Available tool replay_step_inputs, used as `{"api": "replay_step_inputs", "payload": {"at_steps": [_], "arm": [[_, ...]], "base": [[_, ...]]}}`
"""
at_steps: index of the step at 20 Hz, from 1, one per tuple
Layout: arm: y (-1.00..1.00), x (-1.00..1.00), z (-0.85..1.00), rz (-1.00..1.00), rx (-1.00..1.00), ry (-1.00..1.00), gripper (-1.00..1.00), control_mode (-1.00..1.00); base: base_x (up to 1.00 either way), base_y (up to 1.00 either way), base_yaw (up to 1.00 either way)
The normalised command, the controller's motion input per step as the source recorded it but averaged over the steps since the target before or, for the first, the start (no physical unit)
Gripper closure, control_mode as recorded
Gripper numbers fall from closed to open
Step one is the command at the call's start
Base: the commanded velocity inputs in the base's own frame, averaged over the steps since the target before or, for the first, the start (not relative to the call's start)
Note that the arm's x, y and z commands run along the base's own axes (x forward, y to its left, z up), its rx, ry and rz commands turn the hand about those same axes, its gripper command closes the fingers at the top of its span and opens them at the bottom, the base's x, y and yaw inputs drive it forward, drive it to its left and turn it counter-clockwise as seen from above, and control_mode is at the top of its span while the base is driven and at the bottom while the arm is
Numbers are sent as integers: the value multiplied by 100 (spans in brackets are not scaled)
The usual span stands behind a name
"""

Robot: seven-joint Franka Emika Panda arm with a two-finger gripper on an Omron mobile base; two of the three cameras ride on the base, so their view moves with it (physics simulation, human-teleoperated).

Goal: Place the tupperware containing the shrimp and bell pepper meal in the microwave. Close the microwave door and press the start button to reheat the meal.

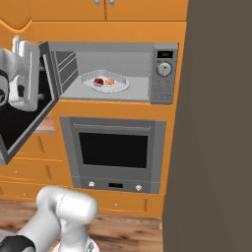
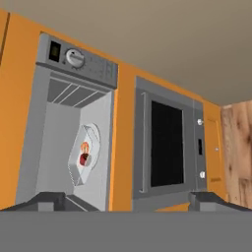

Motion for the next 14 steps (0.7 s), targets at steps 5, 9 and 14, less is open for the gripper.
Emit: {"api": "replay_step_inputs", "payload": {"at_steps": [5, 9, 14], "arm": [[51, -97, 2, 0, 0, -3, -100, -100], [63, -62, -6, 0, 0, -12, -100, -100], [70, -26, -16, -1, 0, -10, -100, -100]], "base": [[0, 0, 0], [0, 0, 0], [0, 0, 0]]}}
